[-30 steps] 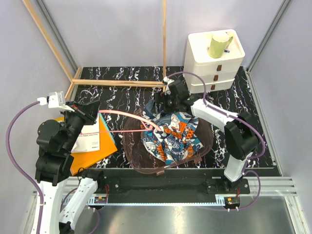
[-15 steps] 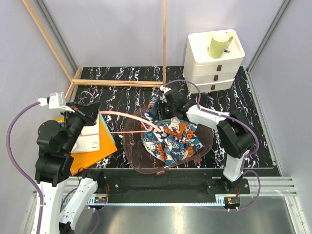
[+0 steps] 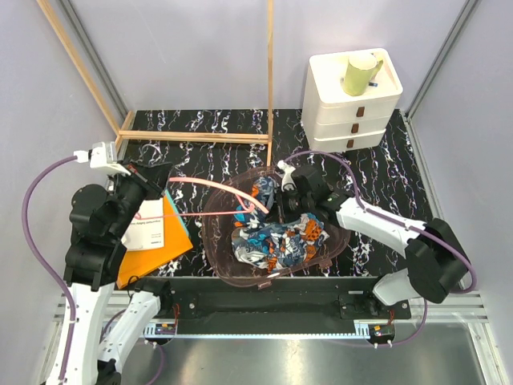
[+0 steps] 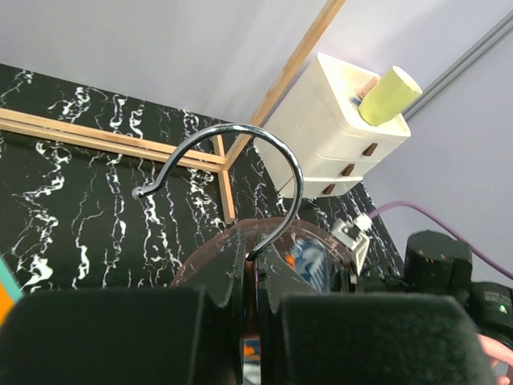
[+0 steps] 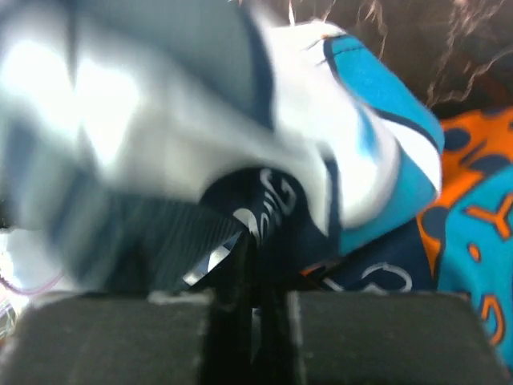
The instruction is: Remove the shorts from the hanger
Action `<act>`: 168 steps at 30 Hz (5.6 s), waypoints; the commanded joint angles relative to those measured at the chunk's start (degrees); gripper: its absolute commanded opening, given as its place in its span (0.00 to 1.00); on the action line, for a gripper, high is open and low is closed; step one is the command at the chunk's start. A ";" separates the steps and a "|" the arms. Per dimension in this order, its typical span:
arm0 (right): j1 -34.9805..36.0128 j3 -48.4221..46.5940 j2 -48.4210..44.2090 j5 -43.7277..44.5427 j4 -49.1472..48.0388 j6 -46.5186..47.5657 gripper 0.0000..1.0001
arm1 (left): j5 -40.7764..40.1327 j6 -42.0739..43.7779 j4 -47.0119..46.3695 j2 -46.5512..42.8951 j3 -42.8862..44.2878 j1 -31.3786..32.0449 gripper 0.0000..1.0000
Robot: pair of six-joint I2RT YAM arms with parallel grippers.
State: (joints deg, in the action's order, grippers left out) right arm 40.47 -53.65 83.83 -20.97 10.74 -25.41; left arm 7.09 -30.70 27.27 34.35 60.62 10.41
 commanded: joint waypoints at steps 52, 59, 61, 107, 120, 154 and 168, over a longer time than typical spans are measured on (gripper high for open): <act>15.52 -24.58 -7.72 -22.72 0.34 -21.26 0.62 | 27.80 11.72 -28.31 6.96 -4.28 1.54 0.00; 15.69 -23.08 -8.16 -20.43 -0.98 -22.23 0.49 | 24.47 7.94 -30.96 6.26 -5.78 1.54 0.00; 15.69 -22.03 -8.86 -19.38 -1.34 -22.49 0.42 | 22.53 7.06 -30.43 6.34 -5.25 1.63 0.00; 2.17 -63.40 15.65 4.62 -1.08 -3.59 0.00 | -0.50 7.23 4.55 -9.65 4.24 1.54 0.93; -6.89 -81.08 29.98 -3.63 -0.99 -13.35 0.00 | 0.11 8.02 4.55 -8.86 4.59 1.54 0.94; -12.69 -81.09 32.53 -8.12 1.46 -19.77 0.00 | 3.19 6.35 4.37 -7.10 4.95 1.54 0.94; -12.69 -85.12 33.85 -3.65 20.70 -10.72 0.49 | 8.89 3.72 3.58 -3.50 4.42 1.54 0.95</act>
State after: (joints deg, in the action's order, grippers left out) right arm 27.94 -134.78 117.25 -26.85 22.06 -40.07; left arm 11.64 -25.65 33.32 28.73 64.75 12.10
